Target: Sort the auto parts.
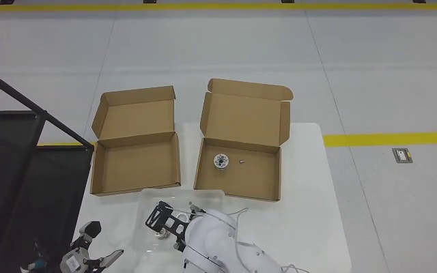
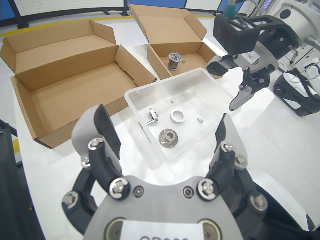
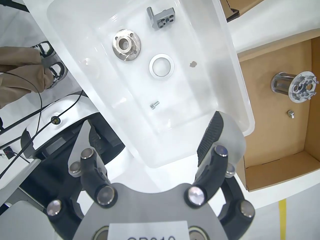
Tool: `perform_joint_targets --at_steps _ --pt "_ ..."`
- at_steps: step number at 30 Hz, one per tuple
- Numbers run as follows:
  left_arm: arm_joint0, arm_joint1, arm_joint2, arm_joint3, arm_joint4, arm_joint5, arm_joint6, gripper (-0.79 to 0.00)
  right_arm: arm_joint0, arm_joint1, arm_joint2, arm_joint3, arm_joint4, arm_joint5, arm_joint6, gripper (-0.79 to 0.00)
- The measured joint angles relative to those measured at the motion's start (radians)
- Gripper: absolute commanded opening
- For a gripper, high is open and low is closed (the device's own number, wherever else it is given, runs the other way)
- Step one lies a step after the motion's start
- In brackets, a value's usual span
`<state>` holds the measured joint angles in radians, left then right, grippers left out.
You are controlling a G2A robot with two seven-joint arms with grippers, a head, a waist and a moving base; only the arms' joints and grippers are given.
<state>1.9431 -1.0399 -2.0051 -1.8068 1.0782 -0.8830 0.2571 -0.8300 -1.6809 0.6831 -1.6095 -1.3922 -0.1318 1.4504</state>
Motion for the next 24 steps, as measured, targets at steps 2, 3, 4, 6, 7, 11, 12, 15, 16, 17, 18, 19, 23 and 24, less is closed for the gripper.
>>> perform_joint_targets --at_steps 2,3,4,6,7,11,12,15,16,17,18,19,23,24 --pt "0.000 0.000 0.000 0.000 0.000 0.000 0.000 0.000 -0.011 -0.001 0.000 0.021 -0.006 0.013 -0.030 0.000" --pt "-0.001 0.000 0.001 0.000 -0.001 0.002 -0.002 0.000 -0.013 -0.003 0.000 0.034 -0.011 0.032 -0.046 0.000" --pt "-0.004 -0.001 0.003 -0.002 -0.005 0.011 -0.007 0.000 -0.016 -0.007 0.000 0.052 -0.021 0.071 -0.062 0.000" --pt "-0.006 -0.001 0.005 -0.003 -0.014 0.021 -0.015 0.000 -0.021 -0.015 -0.005 0.077 -0.037 0.143 -0.077 0.000" --pt "-0.007 -0.002 0.004 -0.003 -0.019 0.022 -0.018 0.000 -0.024 -0.020 -0.011 0.093 -0.046 0.189 -0.085 0.000" --pt "-0.008 -0.003 0.001 -0.004 -0.027 0.026 -0.024 0.000 -0.035 -0.036 -0.017 0.140 -0.058 0.314 -0.102 0.000" --pt "-0.007 -0.003 0.001 -0.005 -0.027 0.029 -0.024 0.000 -0.037 -0.039 -0.016 0.150 -0.056 0.329 -0.104 0.000" --pt "-0.006 -0.004 0.002 -0.008 -0.028 0.035 -0.025 0.000 -0.046 -0.044 -0.003 0.175 -0.062 0.381 -0.115 -0.003" --pt "-0.006 -0.005 0.002 -0.008 -0.029 0.037 -0.025 0.000 -0.051 -0.045 0.003 0.180 -0.059 0.390 -0.119 -0.083" --pt "-0.006 -0.005 0.002 -0.009 -0.029 0.038 -0.026 0.000 -0.055 -0.046 0.007 0.185 -0.054 0.391 -0.119 -0.123" --pt "-0.006 -0.006 0.002 -0.009 -0.029 0.039 -0.026 0.000 -0.058 -0.047 0.012 0.192 -0.051 0.391 -0.118 -0.129" --pt "-0.005 -0.006 0.002 -0.010 -0.029 0.040 -0.026 0.000 -0.059 -0.048 0.016 0.203 -0.050 0.394 -0.111 -0.209" --pt "-0.005 -0.007 0.002 -0.011 -0.031 0.042 -0.026 0.000 -0.055 -0.056 0.020 0.246 -0.066 0.436 -0.096 -0.366" --pt "-0.006 -0.007 0.002 -0.011 -0.032 0.042 -0.027 0.000 -0.054 -0.059 0.019 0.257 -0.069 0.448 -0.096 -0.363"
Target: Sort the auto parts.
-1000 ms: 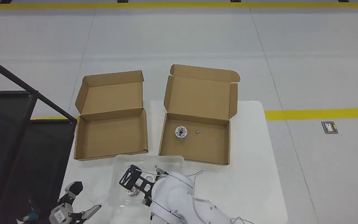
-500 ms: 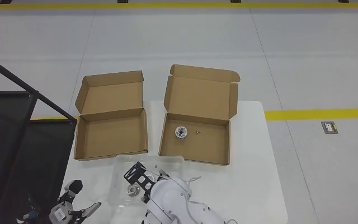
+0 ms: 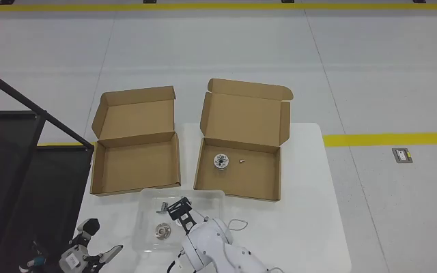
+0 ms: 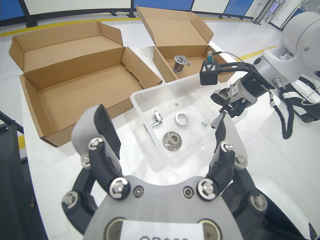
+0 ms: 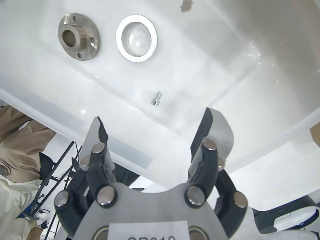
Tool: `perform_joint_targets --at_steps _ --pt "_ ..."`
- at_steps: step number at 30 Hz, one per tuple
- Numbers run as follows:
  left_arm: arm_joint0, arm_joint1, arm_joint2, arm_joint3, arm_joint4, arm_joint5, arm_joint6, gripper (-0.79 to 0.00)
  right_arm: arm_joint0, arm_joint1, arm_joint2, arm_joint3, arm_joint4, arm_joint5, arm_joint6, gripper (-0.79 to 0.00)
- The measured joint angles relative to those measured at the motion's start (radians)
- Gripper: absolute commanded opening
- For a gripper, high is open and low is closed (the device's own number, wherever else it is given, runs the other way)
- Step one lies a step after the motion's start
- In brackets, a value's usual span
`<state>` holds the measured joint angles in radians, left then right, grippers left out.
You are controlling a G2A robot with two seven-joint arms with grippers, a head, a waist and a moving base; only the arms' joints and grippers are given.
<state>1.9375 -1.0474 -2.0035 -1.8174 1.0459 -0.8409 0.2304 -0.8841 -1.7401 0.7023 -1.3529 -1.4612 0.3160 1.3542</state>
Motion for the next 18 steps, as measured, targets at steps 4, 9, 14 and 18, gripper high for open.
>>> perform_joint_targets --at_steps 4,9,14,18 --pt "-0.002 -0.001 -0.006 0.003 -0.010 -0.004 -0.001 0.000 0.008 -0.014 -0.003 0.049 -0.002 0.039 -0.019 -0.397" --pt "-0.002 -0.002 -0.010 0.004 -0.020 -0.005 -0.005 0.000 0.028 -0.031 -0.001 0.113 0.017 0.055 -0.036 -0.416" --pt "-0.002 -0.003 -0.012 0.003 -0.023 -0.003 -0.008 0.000 0.049 -0.050 -0.007 0.170 0.028 0.080 -0.044 -0.437" --pt "-0.003 -0.004 -0.012 0.002 -0.024 -0.003 -0.010 0.000 0.063 -0.062 -0.002 0.219 0.050 0.080 -0.059 -0.453"
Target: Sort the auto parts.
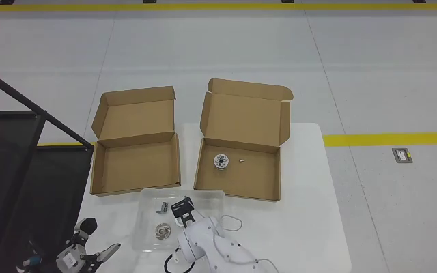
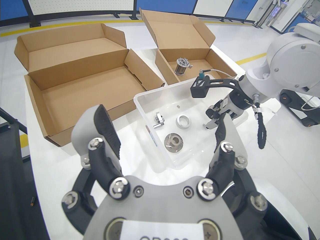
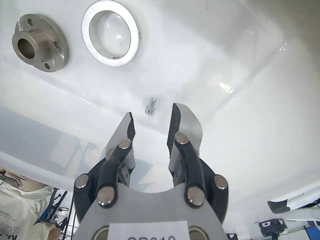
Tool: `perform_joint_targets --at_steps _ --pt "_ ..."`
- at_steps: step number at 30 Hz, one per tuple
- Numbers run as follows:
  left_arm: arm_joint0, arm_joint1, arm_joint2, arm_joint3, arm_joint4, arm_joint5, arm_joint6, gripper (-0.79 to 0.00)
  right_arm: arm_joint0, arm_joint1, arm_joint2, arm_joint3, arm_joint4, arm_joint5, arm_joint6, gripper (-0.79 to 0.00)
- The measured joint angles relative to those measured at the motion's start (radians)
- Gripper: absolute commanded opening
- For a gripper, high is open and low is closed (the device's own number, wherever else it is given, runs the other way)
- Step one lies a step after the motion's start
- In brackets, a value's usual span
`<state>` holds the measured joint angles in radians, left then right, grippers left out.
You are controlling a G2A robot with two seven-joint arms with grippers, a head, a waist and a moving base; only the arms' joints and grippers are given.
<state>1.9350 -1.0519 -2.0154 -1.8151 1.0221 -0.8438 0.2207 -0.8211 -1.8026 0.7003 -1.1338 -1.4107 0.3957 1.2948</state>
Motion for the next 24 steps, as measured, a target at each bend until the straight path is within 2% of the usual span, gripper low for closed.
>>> perform_joint_targets --at_steps 18,20,22,24 --pt "-0.004 -0.005 0.000 0.002 0.000 -0.007 -0.003 0.000 0.069 -0.054 0.014 0.178 0.068 0.007 -0.037 -0.511" --pt "-0.005 -0.005 -0.001 0.002 0.000 -0.007 -0.003 0.000 0.075 -0.058 0.017 0.193 0.075 0.005 -0.039 -0.585" --pt "-0.006 -0.006 -0.002 0.002 0.000 -0.005 -0.003 0.000 0.080 -0.063 0.019 0.207 0.078 0.007 -0.041 -0.773" --pt "-0.006 -0.006 -0.002 0.002 0.002 -0.004 -0.003 0.000 0.083 -0.066 0.022 0.215 0.082 0.007 -0.045 -0.785"
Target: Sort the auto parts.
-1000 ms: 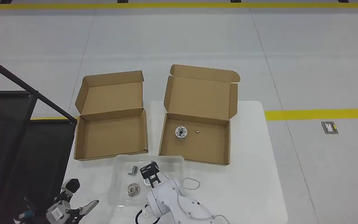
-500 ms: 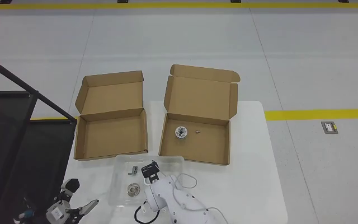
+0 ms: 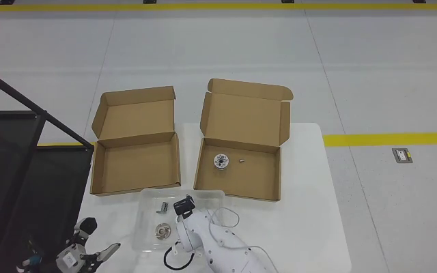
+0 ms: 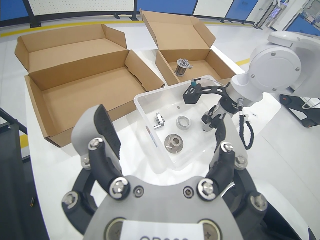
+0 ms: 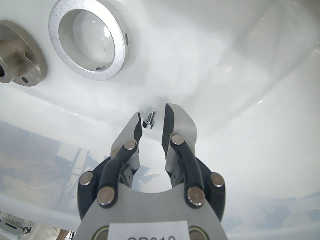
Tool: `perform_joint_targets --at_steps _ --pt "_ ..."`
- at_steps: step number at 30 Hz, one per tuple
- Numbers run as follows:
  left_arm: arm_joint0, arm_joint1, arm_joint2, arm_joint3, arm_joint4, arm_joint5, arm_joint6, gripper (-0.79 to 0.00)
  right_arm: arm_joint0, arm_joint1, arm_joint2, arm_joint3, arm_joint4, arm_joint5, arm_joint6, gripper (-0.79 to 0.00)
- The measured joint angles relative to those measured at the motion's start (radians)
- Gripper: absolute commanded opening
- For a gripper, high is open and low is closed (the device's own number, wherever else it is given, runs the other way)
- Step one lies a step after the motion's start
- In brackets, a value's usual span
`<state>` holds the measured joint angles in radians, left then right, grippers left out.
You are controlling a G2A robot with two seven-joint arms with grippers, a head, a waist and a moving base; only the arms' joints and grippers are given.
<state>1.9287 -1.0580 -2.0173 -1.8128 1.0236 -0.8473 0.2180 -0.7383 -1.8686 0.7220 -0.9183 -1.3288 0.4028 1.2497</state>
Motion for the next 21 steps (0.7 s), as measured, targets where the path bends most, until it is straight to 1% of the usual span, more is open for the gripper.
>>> perform_joint_targets --at_steps 5,9,12,15,19,21 --pt "0.000 -0.001 -0.001 0.000 0.003 0.001 0.001 0.000 -0.006 -0.005 0.006 -0.008 0.000 -0.009 -0.025 -0.785" --pt "-0.001 -0.002 -0.001 -0.001 0.005 0.002 0.001 0.000 -0.031 0.000 0.007 -0.073 -0.044 0.006 -0.032 -0.785" --pt "-0.001 -0.003 -0.001 -0.001 0.007 0.003 0.001 0.000 -0.070 0.011 0.002 -0.175 -0.117 0.030 -0.019 -0.785" --pt "-0.001 -0.004 0.000 -0.001 0.008 0.004 0.001 0.000 -0.133 0.028 -0.005 -0.321 -0.230 0.050 0.011 -0.785" --pt "-0.002 -0.005 0.001 -0.002 0.012 0.004 0.001 0.000 -0.246 0.058 -0.024 -0.557 -0.427 0.021 0.052 -0.785" --pt "-0.003 -0.005 0.001 -0.001 0.012 0.004 0.001 0.000 -0.277 0.063 -0.034 -0.624 -0.502 0.003 0.058 -0.785"
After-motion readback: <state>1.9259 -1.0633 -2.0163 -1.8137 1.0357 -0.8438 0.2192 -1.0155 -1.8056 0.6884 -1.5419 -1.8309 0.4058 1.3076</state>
